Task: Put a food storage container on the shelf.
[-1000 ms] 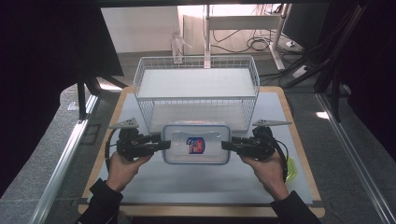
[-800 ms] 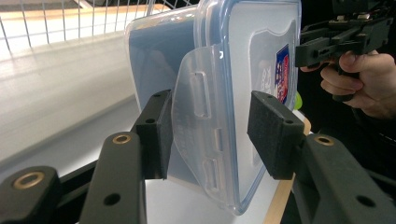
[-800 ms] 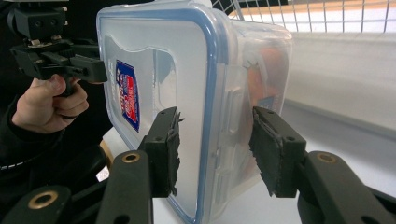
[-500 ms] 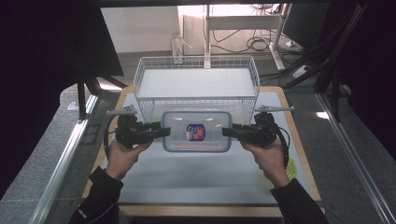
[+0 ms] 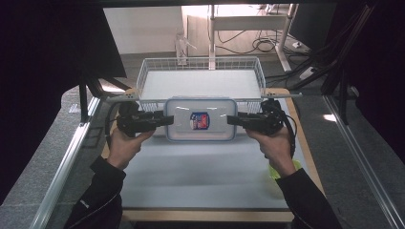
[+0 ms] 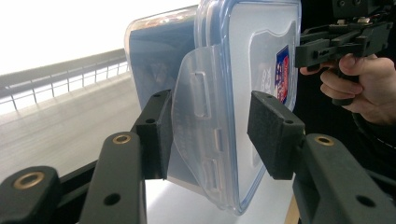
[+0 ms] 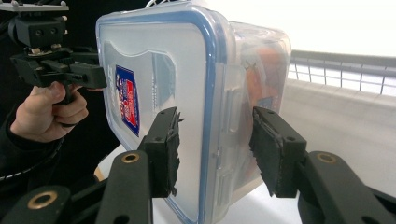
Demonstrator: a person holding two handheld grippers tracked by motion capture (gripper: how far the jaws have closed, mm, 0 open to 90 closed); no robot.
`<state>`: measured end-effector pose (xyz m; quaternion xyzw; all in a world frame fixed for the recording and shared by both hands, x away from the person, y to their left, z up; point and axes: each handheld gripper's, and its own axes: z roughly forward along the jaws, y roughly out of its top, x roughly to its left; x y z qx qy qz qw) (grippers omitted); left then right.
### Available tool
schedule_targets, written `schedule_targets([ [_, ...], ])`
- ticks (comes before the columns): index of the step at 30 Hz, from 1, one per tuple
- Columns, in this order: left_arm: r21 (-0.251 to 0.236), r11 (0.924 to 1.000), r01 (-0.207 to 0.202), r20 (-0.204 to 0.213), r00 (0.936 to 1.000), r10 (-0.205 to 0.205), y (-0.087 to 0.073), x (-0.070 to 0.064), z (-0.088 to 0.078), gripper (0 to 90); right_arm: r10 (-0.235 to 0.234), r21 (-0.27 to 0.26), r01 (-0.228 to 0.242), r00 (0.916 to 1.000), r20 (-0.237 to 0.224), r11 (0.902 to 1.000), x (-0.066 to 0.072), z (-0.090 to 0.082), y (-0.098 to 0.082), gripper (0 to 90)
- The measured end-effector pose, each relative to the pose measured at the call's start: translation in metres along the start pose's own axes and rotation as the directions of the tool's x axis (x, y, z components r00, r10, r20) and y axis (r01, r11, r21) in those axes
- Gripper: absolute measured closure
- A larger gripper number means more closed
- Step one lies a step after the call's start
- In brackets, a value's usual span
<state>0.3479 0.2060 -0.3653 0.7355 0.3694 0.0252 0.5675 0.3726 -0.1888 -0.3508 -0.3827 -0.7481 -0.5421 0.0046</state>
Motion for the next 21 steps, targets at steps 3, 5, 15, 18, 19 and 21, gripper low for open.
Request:
schedule_targets([
  [3, -0.007, 1.0000, 0.003, -0.002, 1.0000, -0.003, 0.005, 0.002, 0.000, 51.6, -0.002, -0.005, 0.002, 1.0000, 0.002, 1.0000, -0.001, 0.001, 0.007, 53.6],
  [5, -0.009, 1.0000, 0.004, -0.003, 1.0000, -0.004, 0.008, 0.003, 0.000, 51.6, -0.004, -0.008, 0.004, 1.0000, 0.003, 1.0000, -0.002, 0.002, 0.010, 53.5],
  [15, -0.021, 0.9998, 0.005, -0.004, 1.0000, -0.005, 0.033, 0.010, -0.001, 51.6, -0.007, -0.020, 0.008, 0.9999, 0.009, 0.9998, -0.003, 0.003, 0.037, 53.4],
  [18, -0.025, 0.9997, 0.006, -0.009, 0.9999, -0.006, 0.041, 0.012, -0.002, 51.6, 0.001, -0.026, -0.001, 1.0000, 0.004, 0.9997, -0.005, 0.004, 0.043, 53.4],
  [19, -0.024, 0.9997, 0.005, -0.010, 0.9999, -0.005, 0.043, 0.012, -0.002, 51.6, 0.003, -0.024, -0.003, 1.0000, 0.004, 0.9997, -0.005, 0.004, 0.045, 53.4],
  [21, -0.026, 0.9997, 0.002, -0.012, 0.9999, -0.002, 0.049, 0.014, -0.003, 51.6, 0.005, -0.029, -0.005, 1.0000, 0.001, 0.9996, -0.007, 0.005, 0.049, 53.4],
])
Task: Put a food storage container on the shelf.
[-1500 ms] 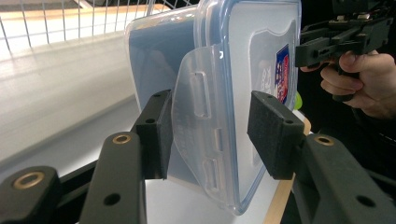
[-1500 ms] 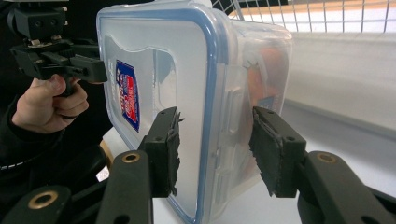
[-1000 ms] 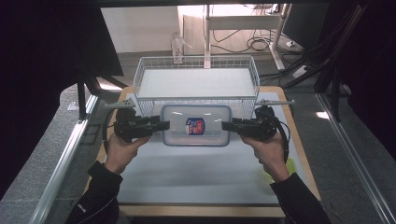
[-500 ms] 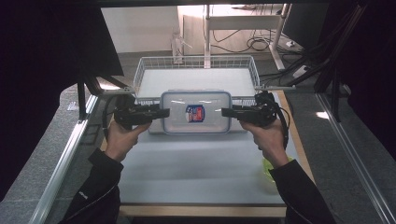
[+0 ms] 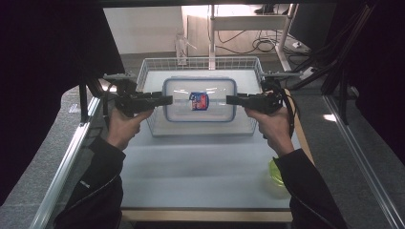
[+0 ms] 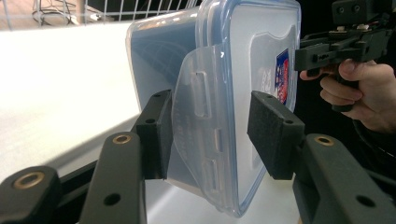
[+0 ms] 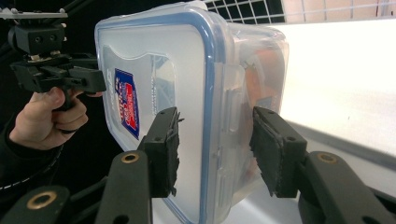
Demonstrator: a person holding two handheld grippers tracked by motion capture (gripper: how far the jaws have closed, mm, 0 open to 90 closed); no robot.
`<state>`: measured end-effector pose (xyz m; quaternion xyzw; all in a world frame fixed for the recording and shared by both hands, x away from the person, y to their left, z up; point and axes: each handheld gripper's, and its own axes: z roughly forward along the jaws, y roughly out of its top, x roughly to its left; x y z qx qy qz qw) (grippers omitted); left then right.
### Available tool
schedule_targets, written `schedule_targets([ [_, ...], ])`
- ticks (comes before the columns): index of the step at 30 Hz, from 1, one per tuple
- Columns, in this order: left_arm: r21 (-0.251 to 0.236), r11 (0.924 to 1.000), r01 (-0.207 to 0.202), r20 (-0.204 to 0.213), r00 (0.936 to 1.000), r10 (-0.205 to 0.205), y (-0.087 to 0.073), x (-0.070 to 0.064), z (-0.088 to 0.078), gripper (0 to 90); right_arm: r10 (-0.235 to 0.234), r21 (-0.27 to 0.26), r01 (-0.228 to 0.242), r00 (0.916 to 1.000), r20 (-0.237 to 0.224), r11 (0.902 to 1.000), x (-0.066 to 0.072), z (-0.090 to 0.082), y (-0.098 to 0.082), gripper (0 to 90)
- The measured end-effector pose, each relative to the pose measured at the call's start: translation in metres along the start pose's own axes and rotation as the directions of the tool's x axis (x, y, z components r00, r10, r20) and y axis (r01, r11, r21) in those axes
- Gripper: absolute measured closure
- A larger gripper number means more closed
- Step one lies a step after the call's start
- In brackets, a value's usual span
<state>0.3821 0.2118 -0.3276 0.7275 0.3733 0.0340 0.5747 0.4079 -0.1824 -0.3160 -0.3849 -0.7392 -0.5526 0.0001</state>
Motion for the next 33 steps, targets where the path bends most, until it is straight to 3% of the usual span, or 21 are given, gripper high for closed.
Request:
schedule_targets([
  [16, -0.006, 0.9997, 0.024, 0.005, 0.9997, -0.024, 0.030, 0.020, 0.014, 51.6, 0.033, -0.011, -0.033, 0.9994, 0.007, 0.9994, -0.017, 0.007, 0.033, 53.0],
  [33, -0.019, 0.9967, 0.079, -0.003, 0.9969, -0.079, 0.036, 0.042, 0.024, 51.2, 0.063, -0.022, -0.062, 0.9976, 0.029, 0.9978, -0.033, 0.024, 0.055, 52.8],
])
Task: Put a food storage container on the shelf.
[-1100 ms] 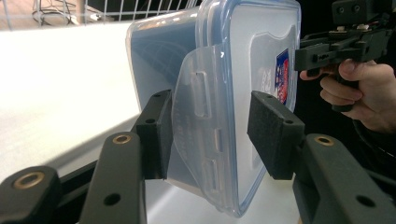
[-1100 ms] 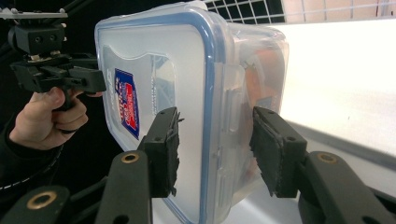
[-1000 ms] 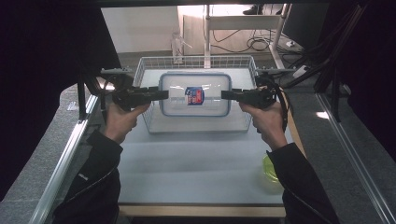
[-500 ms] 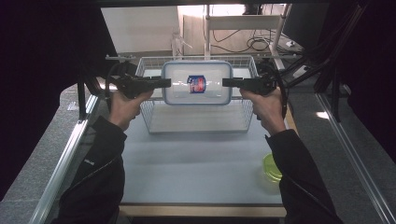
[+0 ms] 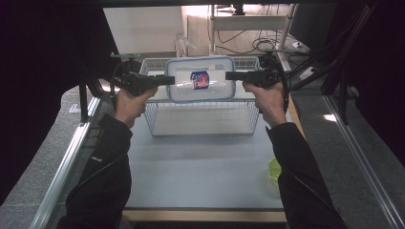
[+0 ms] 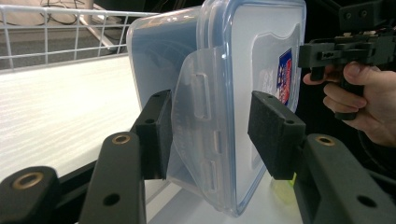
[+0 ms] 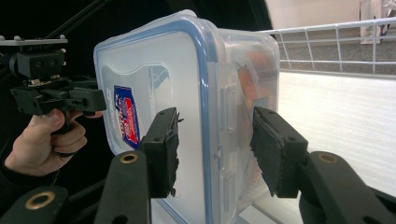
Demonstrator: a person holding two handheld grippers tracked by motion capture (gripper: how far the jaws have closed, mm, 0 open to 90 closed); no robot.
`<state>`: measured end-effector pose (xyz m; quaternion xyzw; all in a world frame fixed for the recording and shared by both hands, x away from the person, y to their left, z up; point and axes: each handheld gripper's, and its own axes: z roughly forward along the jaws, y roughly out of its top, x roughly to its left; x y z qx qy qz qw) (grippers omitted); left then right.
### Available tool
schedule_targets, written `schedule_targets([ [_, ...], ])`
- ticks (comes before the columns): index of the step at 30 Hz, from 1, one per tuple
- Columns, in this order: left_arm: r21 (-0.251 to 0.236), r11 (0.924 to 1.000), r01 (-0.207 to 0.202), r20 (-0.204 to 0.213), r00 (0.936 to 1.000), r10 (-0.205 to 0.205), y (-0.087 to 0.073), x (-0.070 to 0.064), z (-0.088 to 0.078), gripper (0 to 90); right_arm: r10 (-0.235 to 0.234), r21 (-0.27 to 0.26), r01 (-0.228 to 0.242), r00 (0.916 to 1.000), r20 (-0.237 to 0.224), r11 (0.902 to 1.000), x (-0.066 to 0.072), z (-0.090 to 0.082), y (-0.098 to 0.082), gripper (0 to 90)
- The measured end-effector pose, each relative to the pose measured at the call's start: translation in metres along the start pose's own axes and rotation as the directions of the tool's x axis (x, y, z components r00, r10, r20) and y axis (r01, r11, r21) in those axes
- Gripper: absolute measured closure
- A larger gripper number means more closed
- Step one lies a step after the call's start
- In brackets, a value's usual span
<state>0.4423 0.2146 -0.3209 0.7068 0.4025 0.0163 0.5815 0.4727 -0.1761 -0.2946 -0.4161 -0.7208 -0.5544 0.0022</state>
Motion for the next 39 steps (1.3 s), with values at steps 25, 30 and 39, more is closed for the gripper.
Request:
schedule_targets([
  [25, -0.033, 0.9947, -0.098, -0.137, 0.9862, 0.092, 0.000, -0.001, 0.010, 43.7, -0.025, -0.039, 0.027, 0.9992, 0.031, 0.9989, -0.005, 0.010, -0.002, 49.8],
  [30, -0.003, 0.9943, -0.107, -0.166, 0.9806, 0.105, -0.003, 0.000, 0.018, 45.2, -0.014, -0.035, 0.016, 0.9984, 0.055, 0.9993, -0.007, 0.013, -0.003, 46.0],
  [39, -0.033, 0.9955, -0.088, -0.126, 0.9885, 0.084, -0.005, 0.002, 0.015, 44.5, -0.051, -0.041, 0.057, 0.9891, 0.138, 0.9975, -0.008, 0.017, 0.001, 49.4],
])
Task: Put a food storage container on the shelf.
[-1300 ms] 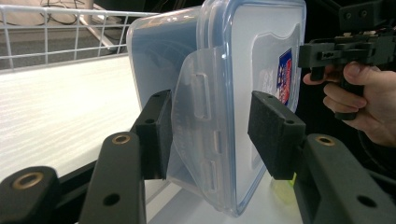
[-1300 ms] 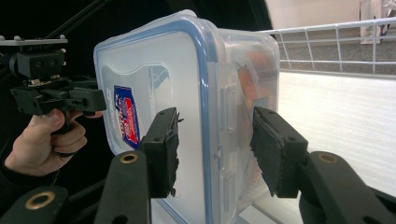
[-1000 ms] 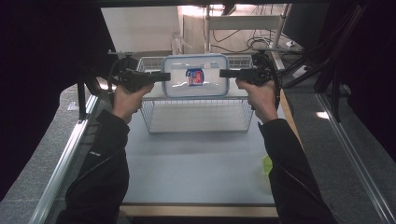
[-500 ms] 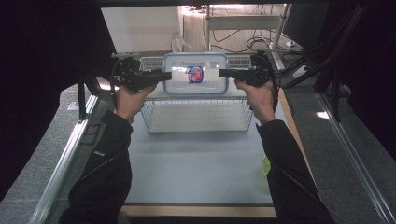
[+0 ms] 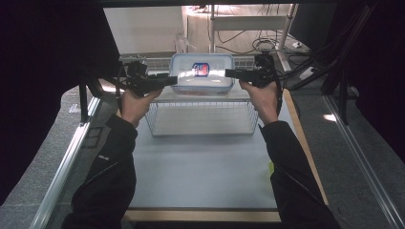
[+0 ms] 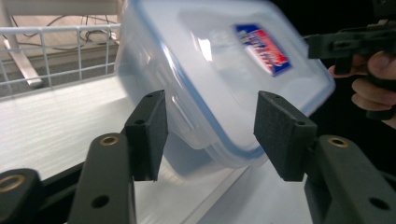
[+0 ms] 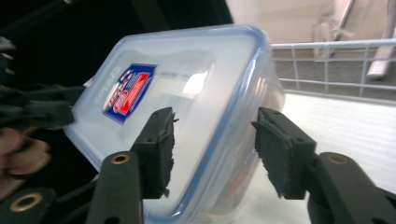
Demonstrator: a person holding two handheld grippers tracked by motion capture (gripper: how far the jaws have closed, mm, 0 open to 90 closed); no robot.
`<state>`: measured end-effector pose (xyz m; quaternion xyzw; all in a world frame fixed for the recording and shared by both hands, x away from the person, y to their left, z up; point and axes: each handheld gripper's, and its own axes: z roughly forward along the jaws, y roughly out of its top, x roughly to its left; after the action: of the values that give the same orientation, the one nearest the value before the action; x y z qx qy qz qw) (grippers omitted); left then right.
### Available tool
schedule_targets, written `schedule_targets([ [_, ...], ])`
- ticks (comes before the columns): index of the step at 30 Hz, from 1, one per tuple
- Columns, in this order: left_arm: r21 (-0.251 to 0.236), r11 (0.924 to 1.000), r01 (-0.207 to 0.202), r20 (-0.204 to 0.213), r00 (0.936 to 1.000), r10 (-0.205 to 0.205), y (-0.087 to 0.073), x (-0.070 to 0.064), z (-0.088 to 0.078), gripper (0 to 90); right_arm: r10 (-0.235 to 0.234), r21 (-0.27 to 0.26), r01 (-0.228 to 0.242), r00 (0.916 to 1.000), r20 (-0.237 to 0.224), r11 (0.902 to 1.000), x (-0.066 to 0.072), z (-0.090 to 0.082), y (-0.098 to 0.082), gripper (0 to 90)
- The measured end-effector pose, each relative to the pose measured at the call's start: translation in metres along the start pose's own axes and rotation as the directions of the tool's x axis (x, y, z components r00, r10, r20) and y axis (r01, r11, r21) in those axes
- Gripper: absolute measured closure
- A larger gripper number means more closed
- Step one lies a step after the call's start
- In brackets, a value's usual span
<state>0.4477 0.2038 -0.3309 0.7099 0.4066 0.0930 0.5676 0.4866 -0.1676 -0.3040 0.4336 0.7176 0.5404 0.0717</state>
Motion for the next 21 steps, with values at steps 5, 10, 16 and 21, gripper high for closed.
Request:
schedule_targets([
  [5, -0.020, 0.9987, -0.048, -0.005, 0.9989, 0.048, 0.000, -0.004, -0.006, 45.1, -0.059, -0.003, 0.059, 0.9976, 0.036, 0.9983, 0.004, 0.001, -0.001, 49.9],
  [10, 0.004, 0.9933, -0.116, -0.022, 0.9931, 0.116, -0.009, -0.008, -0.009, 36.0, -0.097, -0.020, 0.097, 0.9952, -0.006, 0.9950, 0.009, -0.013, -0.005, 48.5],
  [16, 0.047, 0.9866, -0.156, -0.040, 0.9866, 0.158, -0.020, -0.009, -0.001, 38.4, -0.178, 0.037, 0.178, 0.9840, -0.006, 0.9833, 0.011, -0.015, -0.023, 48.8],
  [21, 0.088, 0.9811, -0.173, -0.104, 0.9779, 0.181, -0.017, -0.014, 0.006, 47.2, -0.216, 0.075, 0.214, 0.9759, 0.028, 0.9740, 0.012, -0.005, -0.030, 56.5],
])
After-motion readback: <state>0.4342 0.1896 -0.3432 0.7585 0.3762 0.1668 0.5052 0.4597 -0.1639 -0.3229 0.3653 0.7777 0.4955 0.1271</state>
